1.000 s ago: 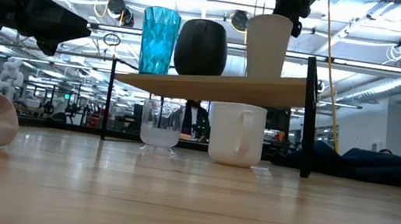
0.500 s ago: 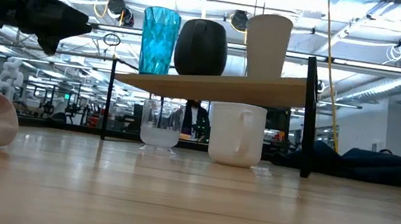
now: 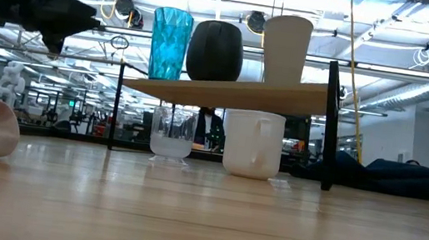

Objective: Stack small to large cups/mugs on shelf
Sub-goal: Put the yellow cup on the shelf

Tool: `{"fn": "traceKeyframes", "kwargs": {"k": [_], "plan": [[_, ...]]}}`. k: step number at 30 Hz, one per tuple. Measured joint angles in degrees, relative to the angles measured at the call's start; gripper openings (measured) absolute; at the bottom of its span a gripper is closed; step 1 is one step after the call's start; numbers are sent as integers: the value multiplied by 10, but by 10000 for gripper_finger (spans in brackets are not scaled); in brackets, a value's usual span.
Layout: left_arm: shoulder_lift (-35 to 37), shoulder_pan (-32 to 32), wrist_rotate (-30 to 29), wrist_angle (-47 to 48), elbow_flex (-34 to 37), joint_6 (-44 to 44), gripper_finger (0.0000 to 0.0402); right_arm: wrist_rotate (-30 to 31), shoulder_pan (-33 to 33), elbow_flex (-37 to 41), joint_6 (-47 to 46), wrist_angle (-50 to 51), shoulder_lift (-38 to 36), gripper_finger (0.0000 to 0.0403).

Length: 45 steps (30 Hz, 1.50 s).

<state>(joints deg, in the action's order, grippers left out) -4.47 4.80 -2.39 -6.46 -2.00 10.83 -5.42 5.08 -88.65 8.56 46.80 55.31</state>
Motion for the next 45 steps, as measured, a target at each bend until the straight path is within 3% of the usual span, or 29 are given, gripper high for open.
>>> {"fn": "traceKeyframes", "kwargs": {"k": [7, 13, 18, 23, 32, 35, 40, 45], "plan": [[0, 0, 9, -2, 0, 1, 124, 10, 27, 150, 16, -23, -82, 105], [0, 0, 9, -3, 0, 1, 124, -7, 33, 294, 13, -121, -224, 105], [0, 0, 9, -2, 0, 10, 124, -5, 33, 350, -28, -133, -345, 105], [0, 0, 9, 3, 0, 12, 124, -5, 33, 394, -88, -137, -401, 105], [0, 0, 4, 3, 0, 15, 124, -25, 33, 490, -141, -194, -345, 105], [0, 0, -5, -2, 0, 18, 124, -30, 33, 500, -164, -191, -310, 105], [0, 0, -7, -22, 0, 18, 124, -95, 33, 500, -212, -188, -258, 105], [0, 0, -7, -33, 0, 18, 124, -106, 33, 500, -239, -188, -219, 116]]}}
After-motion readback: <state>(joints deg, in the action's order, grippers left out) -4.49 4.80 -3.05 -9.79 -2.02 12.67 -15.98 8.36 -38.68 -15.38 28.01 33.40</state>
